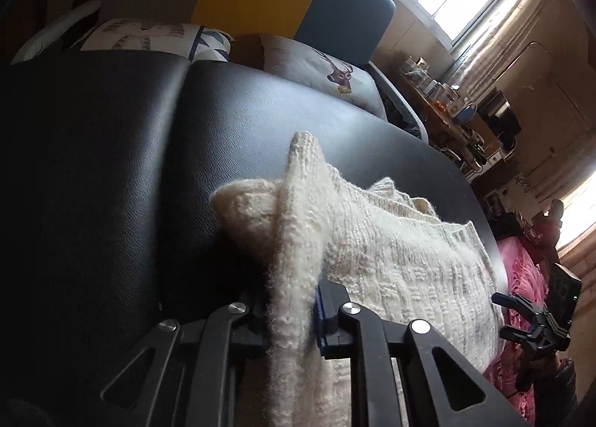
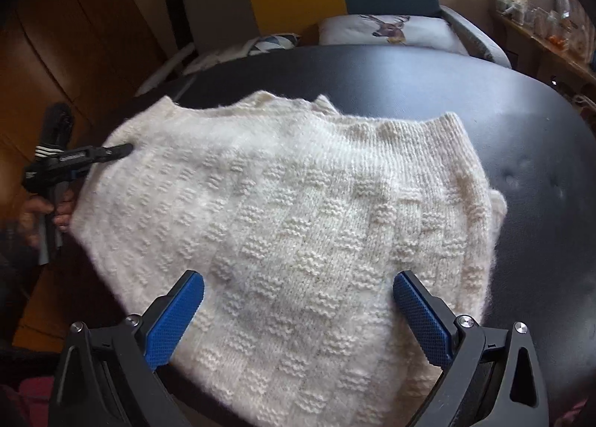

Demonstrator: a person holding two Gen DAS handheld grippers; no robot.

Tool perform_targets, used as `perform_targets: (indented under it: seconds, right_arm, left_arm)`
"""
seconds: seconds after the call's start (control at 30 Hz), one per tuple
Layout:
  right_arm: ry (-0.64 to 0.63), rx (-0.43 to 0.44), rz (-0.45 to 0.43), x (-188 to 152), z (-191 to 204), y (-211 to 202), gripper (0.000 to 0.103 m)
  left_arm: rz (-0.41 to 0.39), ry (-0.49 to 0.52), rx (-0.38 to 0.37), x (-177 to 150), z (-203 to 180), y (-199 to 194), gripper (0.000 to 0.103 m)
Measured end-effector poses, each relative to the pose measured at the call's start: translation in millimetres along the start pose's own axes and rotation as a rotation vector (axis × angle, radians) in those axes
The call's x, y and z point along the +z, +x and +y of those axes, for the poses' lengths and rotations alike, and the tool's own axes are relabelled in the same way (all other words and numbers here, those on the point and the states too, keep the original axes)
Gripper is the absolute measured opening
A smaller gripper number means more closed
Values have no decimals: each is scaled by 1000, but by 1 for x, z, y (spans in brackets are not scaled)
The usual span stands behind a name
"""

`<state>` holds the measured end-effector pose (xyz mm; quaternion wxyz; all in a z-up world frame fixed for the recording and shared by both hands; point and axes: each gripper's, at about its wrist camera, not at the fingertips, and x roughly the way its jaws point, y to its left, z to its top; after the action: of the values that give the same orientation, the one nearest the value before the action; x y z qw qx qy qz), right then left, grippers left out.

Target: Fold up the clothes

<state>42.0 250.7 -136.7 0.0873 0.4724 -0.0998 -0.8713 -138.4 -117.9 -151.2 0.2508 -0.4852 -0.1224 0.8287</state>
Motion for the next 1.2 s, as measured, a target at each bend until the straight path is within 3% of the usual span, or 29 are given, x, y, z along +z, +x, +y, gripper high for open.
perform_targets:
  seconds: [0.1,0.23,0.47,0.53,0.63,0.73,0.93,1.2]
  right_arm:
    - [-102,84,-15,-4,-1,-27,103]
    - [-248,98,29,-11,-5,-40,101]
    - [-408,153,166,6,-25,-15,95]
    - [-437,111,230,12,-33,4,95]
    - [-533,-34,346,-3,-50,37,97]
    - [-452,13,283,-8,-64,36,102]
    - [-405,-9,211,-24,-70,30,103]
    - [-344,-27,143,-40,-75,24,103]
  left_arm:
    - [-15,33,43,12,4,-14,16]
    - [-13,66,101,24,7,-26,16]
    - [-7,65,108,30,6,-39,16]
    - [-4,46,95,31,9,-40,16]
    - [-4,21,52,30,10,-44,16]
    - [-11,-7,-12,25,3,-54,16]
    - [-61,-109,-180,23,-19,-73,15]
    - [-106,-152,-264,35,-87,-79,14]
